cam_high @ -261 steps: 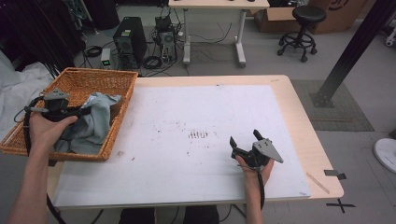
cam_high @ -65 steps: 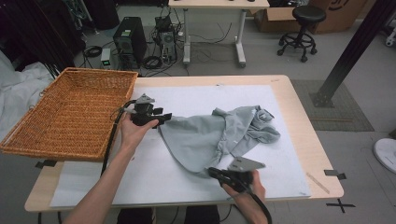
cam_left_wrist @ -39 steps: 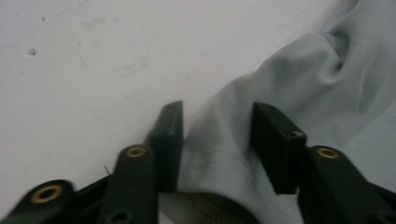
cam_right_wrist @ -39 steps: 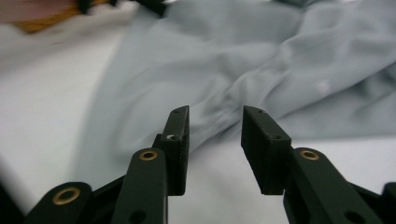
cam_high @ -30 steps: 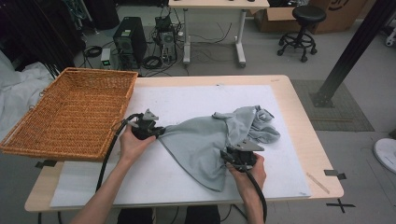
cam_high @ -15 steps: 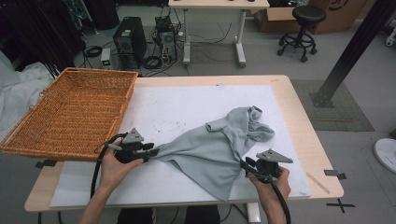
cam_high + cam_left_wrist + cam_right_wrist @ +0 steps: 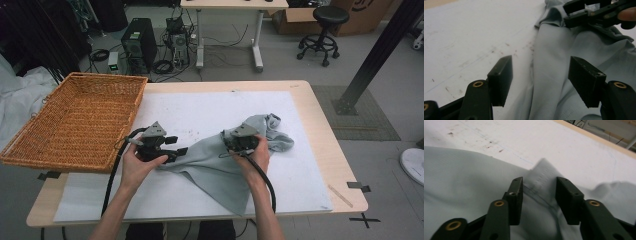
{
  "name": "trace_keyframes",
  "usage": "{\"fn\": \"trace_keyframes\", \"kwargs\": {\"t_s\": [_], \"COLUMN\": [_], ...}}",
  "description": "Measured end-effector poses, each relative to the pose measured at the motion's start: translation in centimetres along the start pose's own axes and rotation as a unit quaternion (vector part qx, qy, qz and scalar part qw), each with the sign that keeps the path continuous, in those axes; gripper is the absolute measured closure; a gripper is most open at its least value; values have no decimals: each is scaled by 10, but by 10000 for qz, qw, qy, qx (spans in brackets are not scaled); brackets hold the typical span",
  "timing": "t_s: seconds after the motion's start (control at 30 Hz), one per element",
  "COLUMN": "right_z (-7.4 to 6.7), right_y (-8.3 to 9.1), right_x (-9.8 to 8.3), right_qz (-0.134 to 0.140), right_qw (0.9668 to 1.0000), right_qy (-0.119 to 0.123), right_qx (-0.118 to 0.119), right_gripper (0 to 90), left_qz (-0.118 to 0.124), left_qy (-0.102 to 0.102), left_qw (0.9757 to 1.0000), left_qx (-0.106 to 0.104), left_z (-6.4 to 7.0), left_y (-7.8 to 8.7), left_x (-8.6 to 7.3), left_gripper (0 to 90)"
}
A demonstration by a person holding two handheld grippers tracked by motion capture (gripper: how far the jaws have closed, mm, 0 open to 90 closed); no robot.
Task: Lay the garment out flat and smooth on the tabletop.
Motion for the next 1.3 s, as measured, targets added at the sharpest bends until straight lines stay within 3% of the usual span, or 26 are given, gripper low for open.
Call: {"fn": "trace_keyframes", "kwargs": {"t_s": [0.03, 0.07, 0.13, 0.17, 0.2, 0.23, 0.27, 0.3, 0.33, 0.37, 0.47, 0.6, 0.7, 0.73, 0.77, 0.8, 0.9, 0.93, 0.97, 1.0, 1.03, 1.1, 1.17, 1.2, 1.23, 1.3], "right_z": [0, -2, -1, -1, 6, 6, 18, 18, 32, 32, 50, 57, 58, 61, 61, 66, 76, 76, 79, 82, 81, 79, 67, 67, 57, 47], "right_y": [0, -8, -11, -11, -5, -5, 12, 12, 37, 37, 74, 91, 102, 109, 109, 116, 128, 128, 133, 141, 142, 142, 131, 131, 114, 90], "right_x": [0, 5, 11, 11, 16, 16, 20, 20, 18, 18, 3, -11, -24, -32, -32, -42, -56, -56, -59, -58, -54, -47, -14, -14, 11, 35], "right_qz": [0, 3, 108, 108, 324, 324, 739, 739, 1079, 1079, 1206, 1177, 1035, 1032, 1032, 1046, 1155, 1155, 1229, 1489, 1578, 1661, 1925, 1925, 1977, 1857], "right_qw": [10000, 9999, 9997, 9997, 9989, 9989, 9943, 9943, 9875, 9875, 9804, 9779, 9772, 9731, 9731, 9672, 9551, 9551, 9503, 9427, 9417, 9427, 9494, 9494, 9560, 9654], "right_qy": [0, 95, 98, 98, -130, -130, -601, -601, -905, -905, -1109, -1238, -1252, -1409, -1409, -1616, -1961, -1961, -2088, -2290, -2324, -2306, -2158, -2158, -1994, -1747], "right_qx": [0, -48, -181, -181, -322, -322, -483, -483, -713, -713, -1094, -1209, -1364, -1503, -1503, -1657, -1899, -1899, -1953, -1914, -1849, -1746, -1223, -1223, -854, -537], "right_gripper": [593, 713, 843, 843, 885, 885, 888, 888, 888, 888, 889, 888, 887, 888, 888, 887, 887, 887, 887, 887, 887, 887, 887, 887, 887, 887], "left_qz": [0, -54, -75, -75, -58, -58, -44, -44, -29, -29, -15, 66, 96, 67, 67, 47, 43, 59, 67, 77, 77, 49, 16, 16, 5, -17], "left_qy": [0, -12, 15, 15, 45, 45, 61, 61, 52, 52, 299, 460, 388, 317, 317, 283, 196, 194, 200, 229, 229, 233, 202, 202, 188, 147], "left_qw": [10000, 10000, 10000, 10000, 10000, 10000, 10000, 10000, 10000, 10000, 9993, 9988, 9992, 9994, 9994, 9995, 9997, 9997, 9997, 9996, 9996, 9996, 9997, 9997, 9997, 9998], "left_qx": [0, 6, -21, -21, -2, -2, 29, 29, 67, 67, 238, 122, -2, -102, -102, -114, -136, -113, -116, -128, -128, -145, -158, -158, -160, -165], "left_z": [0, -2, -2, -2, -3, -3, -4, -4, -5, -5, -7, -5, -1, 2, 2, 3, 4, 3, 2, 1, 1, 1, 5, 5, 6, 10], "left_y": [0, -1, -1, -1, 0, 0, 1, 1, 1, 1, -4, -7, -11, -13, -13, -13, -11, -11, -10, -9, -9, -10, -14, -14, -15, -15], "left_x": [0, -2, -3, -3, -2, -2, -3, -3, -3, -3, -1, 2, 3, 1, 1, 0, -1, -1, 0, 0, 0, -1, -2, -2, -3, -4], "left_gripper": [375, 393, 400, 397, 393, 390, 389, 382, 376, 374, 329, 354, 409, 436, 445, 450, 453, 453, 450, 447, 447, 446, 446, 445, 445, 445]}}
Point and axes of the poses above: each handheld gripper's, and its own axes: y roughly backward along the jaws, x roughly out of its top, z roughly to its right, the point moved 8 cm from there along -y, roughly forward along the jaws, and after that the axes turned 9 degrees about x, right-handed, at the moved point
